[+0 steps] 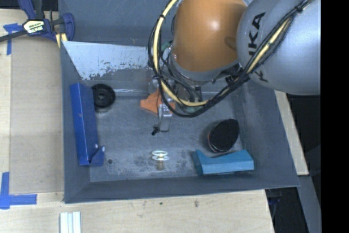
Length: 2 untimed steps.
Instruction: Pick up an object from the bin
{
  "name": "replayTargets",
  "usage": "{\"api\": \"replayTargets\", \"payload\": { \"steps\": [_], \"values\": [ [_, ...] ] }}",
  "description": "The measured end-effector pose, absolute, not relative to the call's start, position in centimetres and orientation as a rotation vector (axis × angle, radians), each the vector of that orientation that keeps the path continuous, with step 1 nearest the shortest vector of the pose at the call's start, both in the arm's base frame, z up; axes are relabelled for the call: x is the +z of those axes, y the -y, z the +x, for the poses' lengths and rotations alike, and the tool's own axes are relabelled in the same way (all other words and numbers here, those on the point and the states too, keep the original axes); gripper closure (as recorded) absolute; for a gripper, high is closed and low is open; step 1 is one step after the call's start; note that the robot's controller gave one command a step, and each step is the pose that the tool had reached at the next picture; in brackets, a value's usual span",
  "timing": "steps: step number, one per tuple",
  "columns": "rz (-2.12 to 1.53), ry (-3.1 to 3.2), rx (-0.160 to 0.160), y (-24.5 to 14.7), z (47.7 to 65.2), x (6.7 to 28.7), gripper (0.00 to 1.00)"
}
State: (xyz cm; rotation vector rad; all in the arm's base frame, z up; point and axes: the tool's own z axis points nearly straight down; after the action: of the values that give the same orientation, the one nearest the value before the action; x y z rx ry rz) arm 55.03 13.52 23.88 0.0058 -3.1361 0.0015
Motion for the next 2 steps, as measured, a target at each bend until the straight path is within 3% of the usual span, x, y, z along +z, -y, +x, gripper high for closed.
{"api": "replayTargets", "payload": {
  "steps": [1,2],
  "values": [
    [0.001,3.145,-0.001,-13.4,55.2,24.4,0.00],
    [-0.118,3.145,-0.002,-11.6,52.8,17.4,0.00]
  ]
}}
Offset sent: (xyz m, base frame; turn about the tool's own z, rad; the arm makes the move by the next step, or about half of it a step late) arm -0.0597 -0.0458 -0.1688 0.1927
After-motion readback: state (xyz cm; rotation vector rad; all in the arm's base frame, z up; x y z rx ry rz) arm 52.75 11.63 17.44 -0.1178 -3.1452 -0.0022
